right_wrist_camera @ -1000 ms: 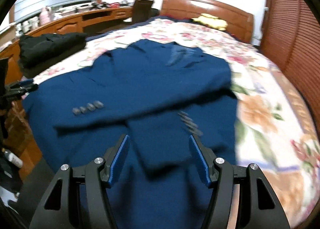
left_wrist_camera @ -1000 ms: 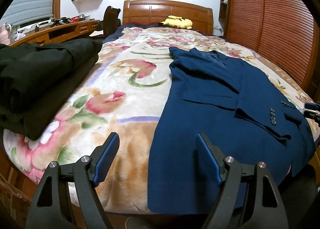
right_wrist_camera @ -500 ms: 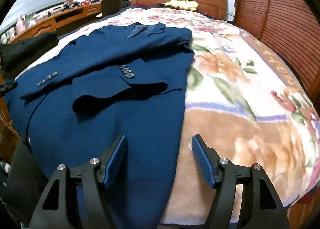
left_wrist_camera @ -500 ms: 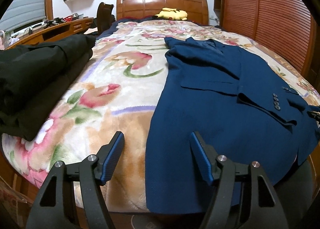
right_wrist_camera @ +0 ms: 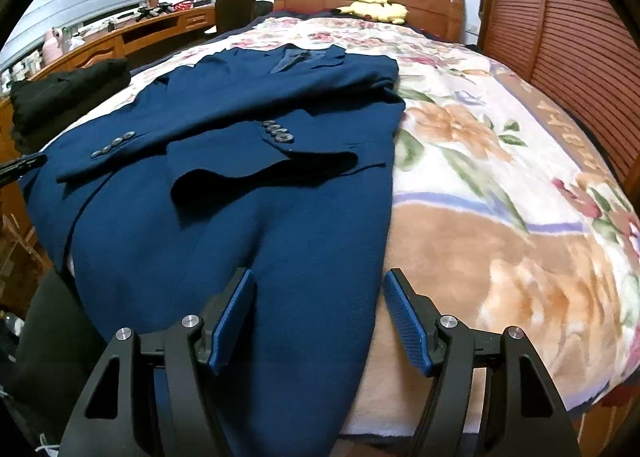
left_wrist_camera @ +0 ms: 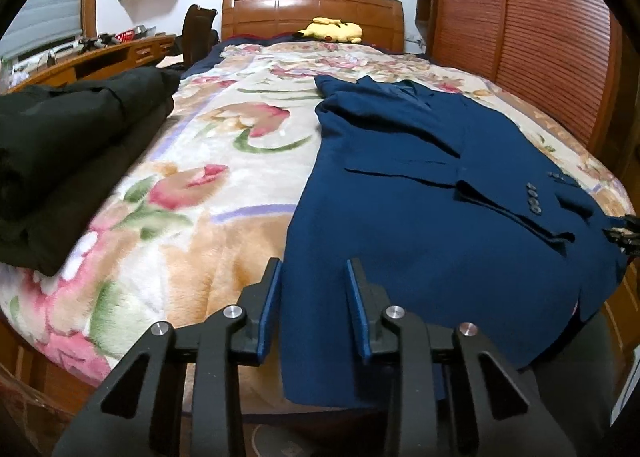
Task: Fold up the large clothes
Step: 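Close the left tool on the jacket hem while the right tool grasps the hem too, then lift the hem with both tools and fold it up toward the collar, then release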
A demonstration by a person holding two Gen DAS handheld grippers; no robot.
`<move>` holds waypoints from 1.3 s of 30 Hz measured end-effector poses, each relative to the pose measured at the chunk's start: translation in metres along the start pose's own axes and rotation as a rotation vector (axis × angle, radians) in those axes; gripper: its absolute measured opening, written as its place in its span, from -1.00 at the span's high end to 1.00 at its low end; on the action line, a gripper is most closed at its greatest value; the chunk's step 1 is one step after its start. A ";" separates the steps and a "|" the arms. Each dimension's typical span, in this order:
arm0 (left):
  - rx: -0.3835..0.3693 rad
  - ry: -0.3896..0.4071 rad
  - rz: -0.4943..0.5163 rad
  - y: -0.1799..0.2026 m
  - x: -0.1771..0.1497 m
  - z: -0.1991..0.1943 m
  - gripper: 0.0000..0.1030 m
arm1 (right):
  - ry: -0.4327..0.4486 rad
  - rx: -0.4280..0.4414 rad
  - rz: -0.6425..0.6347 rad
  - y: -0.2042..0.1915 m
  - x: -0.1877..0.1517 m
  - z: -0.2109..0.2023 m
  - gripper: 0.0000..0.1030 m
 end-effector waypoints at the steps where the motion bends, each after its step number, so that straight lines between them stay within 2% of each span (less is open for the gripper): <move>1: 0.003 -0.003 0.003 0.000 -0.001 0.000 0.36 | -0.002 0.011 0.002 0.001 -0.002 -0.001 -0.35; 9: 0.006 -0.010 0.003 0.003 -0.002 0.001 0.36 | -0.017 0.053 0.011 0.000 -0.011 -0.007 -0.20; 11: 0.005 -0.011 0.018 0.005 -0.003 0.000 0.51 | -0.020 0.063 0.012 -0.001 -0.010 -0.006 -0.12; 12: 0.008 -0.011 0.023 0.006 -0.002 0.000 0.55 | -0.019 0.067 0.009 -0.003 -0.009 -0.007 -0.01; 13: 0.006 -0.012 0.029 0.007 -0.002 -0.001 0.69 | -0.017 0.073 0.004 -0.006 -0.009 -0.007 0.16; 14: -0.002 -0.011 0.036 0.008 -0.002 -0.002 0.81 | -0.014 0.075 -0.002 -0.008 -0.009 -0.008 0.41; 16: -0.006 -0.002 0.043 0.012 -0.002 -0.008 0.90 | -0.008 0.084 -0.011 -0.011 -0.008 -0.009 0.60; 22: -0.046 0.064 0.064 0.027 -0.016 -0.040 0.92 | -0.001 0.091 0.017 -0.009 -0.010 -0.007 0.63; 25: -0.053 0.085 0.066 0.036 -0.022 -0.047 0.92 | -0.008 0.104 0.032 -0.006 -0.012 -0.007 0.57; 31: -0.049 0.105 0.083 0.044 -0.012 -0.051 0.92 | -0.023 0.097 0.022 -0.012 -0.011 -0.009 0.55; 34: -0.051 0.139 0.091 0.047 -0.002 -0.063 0.93 | -0.003 0.095 0.008 -0.017 -0.006 -0.015 0.87; 36: -0.028 0.170 0.083 0.047 0.005 -0.073 0.93 | 0.031 0.094 0.013 -0.018 -0.002 -0.024 0.90; 39: -0.054 0.214 0.072 0.046 0.021 -0.090 0.93 | 0.103 0.132 0.031 -0.015 0.009 -0.045 0.91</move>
Point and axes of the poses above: each gripper's, at about its wrist camera, not at the fingertips, and z roughly the way its jaws point, y to its right, x to its top, the point moved 4 cm from there along z, roughly the way its jaws point, and after that the axes turned 12 degrees about -y, right-handed, at the moved point
